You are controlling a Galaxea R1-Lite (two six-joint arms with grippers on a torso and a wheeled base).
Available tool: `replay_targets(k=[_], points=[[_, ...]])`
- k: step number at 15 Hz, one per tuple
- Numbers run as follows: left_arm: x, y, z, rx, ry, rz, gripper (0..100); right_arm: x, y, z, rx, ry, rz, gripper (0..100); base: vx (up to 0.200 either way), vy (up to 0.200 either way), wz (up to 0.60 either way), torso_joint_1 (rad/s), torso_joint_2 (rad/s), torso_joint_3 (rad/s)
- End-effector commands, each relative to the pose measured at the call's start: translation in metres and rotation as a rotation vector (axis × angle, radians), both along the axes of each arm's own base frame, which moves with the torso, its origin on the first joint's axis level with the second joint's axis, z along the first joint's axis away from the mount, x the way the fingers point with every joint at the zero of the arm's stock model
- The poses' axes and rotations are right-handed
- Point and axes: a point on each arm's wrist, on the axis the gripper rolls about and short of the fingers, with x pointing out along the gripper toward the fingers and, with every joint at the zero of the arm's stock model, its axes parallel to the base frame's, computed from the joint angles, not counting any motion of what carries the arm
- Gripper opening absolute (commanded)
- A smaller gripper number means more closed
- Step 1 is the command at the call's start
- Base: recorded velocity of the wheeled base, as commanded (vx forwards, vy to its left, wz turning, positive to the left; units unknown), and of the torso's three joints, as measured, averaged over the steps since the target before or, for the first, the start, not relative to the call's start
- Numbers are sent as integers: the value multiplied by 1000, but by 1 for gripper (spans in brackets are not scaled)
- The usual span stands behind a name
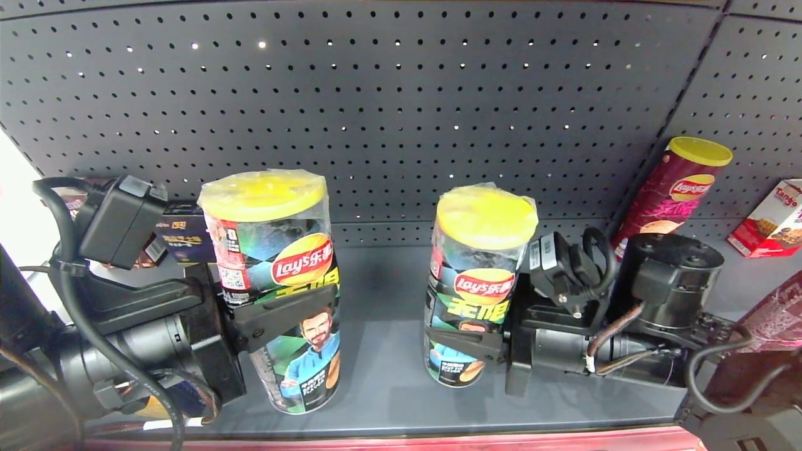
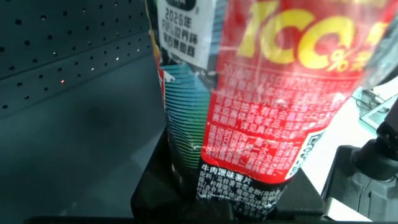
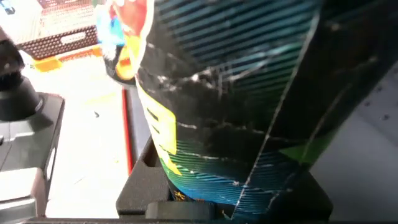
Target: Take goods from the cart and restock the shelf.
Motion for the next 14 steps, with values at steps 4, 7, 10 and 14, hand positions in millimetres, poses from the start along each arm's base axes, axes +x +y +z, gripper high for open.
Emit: replay_targets(k=[4,7,10,14], points=[[1,0,-1,2,3,4,0,-2,0,-24,-38,37,6,0,0,0,0,0,0,0],[1,0,-1,2,4,6,0,0,4,-31,-47,45,11,0,0,0,0,0,0,0],[1,0,-1,3,5,6,0,-4,7,-34,-57,57,25,0,0,0,0,0,0,0],[1,0,-2,5,5,4,0,-2,11,-40,-69,63,31,0,0,0,0,0,0,0]])
